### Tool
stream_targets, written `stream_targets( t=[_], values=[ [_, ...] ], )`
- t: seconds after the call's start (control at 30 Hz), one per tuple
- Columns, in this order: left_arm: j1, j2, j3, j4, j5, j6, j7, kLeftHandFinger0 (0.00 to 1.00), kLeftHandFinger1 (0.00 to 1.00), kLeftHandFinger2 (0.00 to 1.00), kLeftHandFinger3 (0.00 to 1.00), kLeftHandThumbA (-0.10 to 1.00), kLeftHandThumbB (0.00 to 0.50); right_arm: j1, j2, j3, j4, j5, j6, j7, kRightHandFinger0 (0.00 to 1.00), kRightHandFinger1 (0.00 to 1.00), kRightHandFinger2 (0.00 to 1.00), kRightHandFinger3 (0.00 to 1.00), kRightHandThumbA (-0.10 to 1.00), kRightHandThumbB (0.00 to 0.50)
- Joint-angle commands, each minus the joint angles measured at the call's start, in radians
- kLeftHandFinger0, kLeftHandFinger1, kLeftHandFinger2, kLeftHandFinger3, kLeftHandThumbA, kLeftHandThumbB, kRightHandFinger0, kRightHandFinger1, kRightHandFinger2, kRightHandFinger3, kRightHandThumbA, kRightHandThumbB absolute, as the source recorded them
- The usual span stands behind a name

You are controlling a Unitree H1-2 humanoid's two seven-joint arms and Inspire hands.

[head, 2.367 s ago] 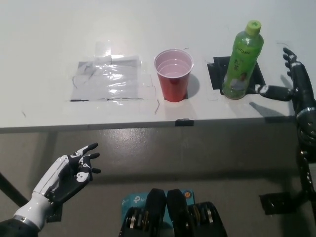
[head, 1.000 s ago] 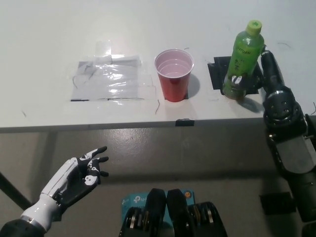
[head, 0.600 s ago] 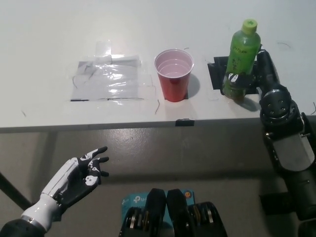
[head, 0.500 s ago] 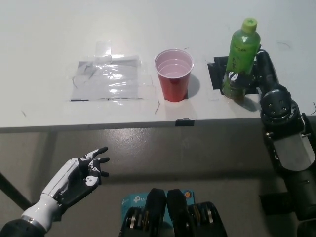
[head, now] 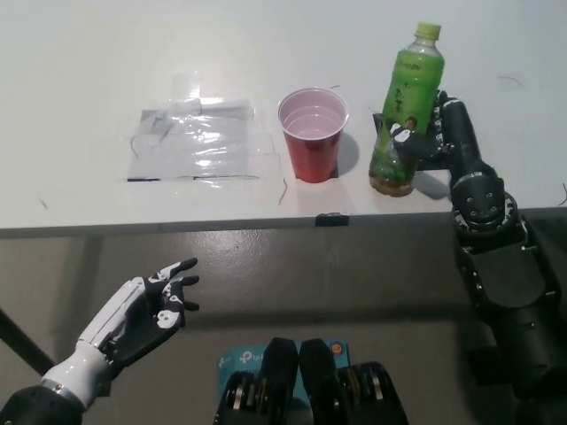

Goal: The robot uses its right hand to pick up a bottle kept in the middle of the desk and tilt it into a cup kept next to it to pour water out

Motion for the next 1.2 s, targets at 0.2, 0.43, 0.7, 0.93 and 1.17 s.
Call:
stream_targets(
  t=[0.2,0.43,0.7,0.93,1.17],
  values=[
    [-0.017,0.01,-0.008,-0.01,0.01,-0.009,-0.015,0.78,0.94,1.0,1.0,0.67,0.113,-0.054,-0.052,0.026,0.012,-0.023,-0.165,-0.003,0.0,0.0,0.01,0.17,-0.1,0.0],
    [-0.019,0.018,0.002,-0.018,0.005,0.014,-0.013,0.8,0.97,1.0,1.0,0.68,0.15,-0.062,-0.194,0.129,-0.055,-0.121,-0.162,0.041,0.0,0.1,0.25,0.21,-0.1,0.0],
    [-0.023,0.022,0.003,-0.015,0.008,-0.005,-0.018,0.79,0.94,1.0,1.0,0.69,0.117,-0.085,-0.317,0.241,-0.122,-0.232,-0.188,0.062,0.0,0.01,0.16,0.3,-0.1,0.002],
    [-0.024,0.025,0.002,-0.018,0.011,0.006,-0.018,0.79,0.94,1.0,1.0,0.69,0.12,-0.107,-0.354,0.383,-0.112,-0.385,-0.261,0.024,0.0,0.01,0.17,0.33,-0.1,0.02],
    [-0.022,0.028,0.003,-0.023,0.006,0.011,-0.021,0.8,0.96,1.0,1.0,0.69,0.114,-0.143,-0.352,0.468,-0.127,-0.481,-0.301,0.017,0.0,0.0,0.16,0.37,-0.1,0.113]
  ],
)
